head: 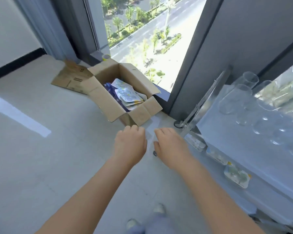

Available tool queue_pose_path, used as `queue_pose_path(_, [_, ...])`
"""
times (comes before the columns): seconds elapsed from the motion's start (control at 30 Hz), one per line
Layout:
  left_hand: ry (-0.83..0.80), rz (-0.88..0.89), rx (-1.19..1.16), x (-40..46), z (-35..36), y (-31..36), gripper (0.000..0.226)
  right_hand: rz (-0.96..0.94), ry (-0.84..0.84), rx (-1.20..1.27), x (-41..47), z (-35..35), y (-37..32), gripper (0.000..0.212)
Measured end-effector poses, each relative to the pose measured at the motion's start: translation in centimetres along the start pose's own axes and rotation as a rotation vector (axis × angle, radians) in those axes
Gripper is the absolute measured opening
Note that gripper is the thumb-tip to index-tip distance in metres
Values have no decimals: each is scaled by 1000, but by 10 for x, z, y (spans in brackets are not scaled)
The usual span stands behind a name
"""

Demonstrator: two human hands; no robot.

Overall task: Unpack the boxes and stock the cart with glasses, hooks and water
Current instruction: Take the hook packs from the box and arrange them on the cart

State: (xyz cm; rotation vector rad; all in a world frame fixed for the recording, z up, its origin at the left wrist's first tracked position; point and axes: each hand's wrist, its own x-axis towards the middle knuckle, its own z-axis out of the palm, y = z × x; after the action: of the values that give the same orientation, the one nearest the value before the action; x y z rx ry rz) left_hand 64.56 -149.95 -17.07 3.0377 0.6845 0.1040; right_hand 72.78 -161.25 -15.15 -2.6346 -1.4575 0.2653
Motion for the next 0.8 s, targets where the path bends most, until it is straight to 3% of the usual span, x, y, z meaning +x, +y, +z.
queue_pose_path(0.1, [-49,-14,45,25,1,-37,36,19,-2,26,47,5,-11,17])
queue_pose_path(0.27, [-142,2,96,102,20,-98,38,15,-27,53,147,22,-11,24])
queue_pose_path(0.37, [-254,-23,140,162,24,-133,25,23,-85,117,214,20,-9,23])
queue_pose_path(0.5, [-335,-39,159,240,27,-182,27,-8,-79,35,304,9,-12,19])
queue_pose_path(0.57, [-348,-31,171,278,34,-210,27,4,-84,22,348,9,-12,28])
queue_pose_path(0.7, [-405,28,163,355,53,-259,29,59,-163,106,429,23,-16,6])
queue_pose_path(0.8, [-473,129,142,419,80,-300,30,154,-209,165,496,40,-21,4])
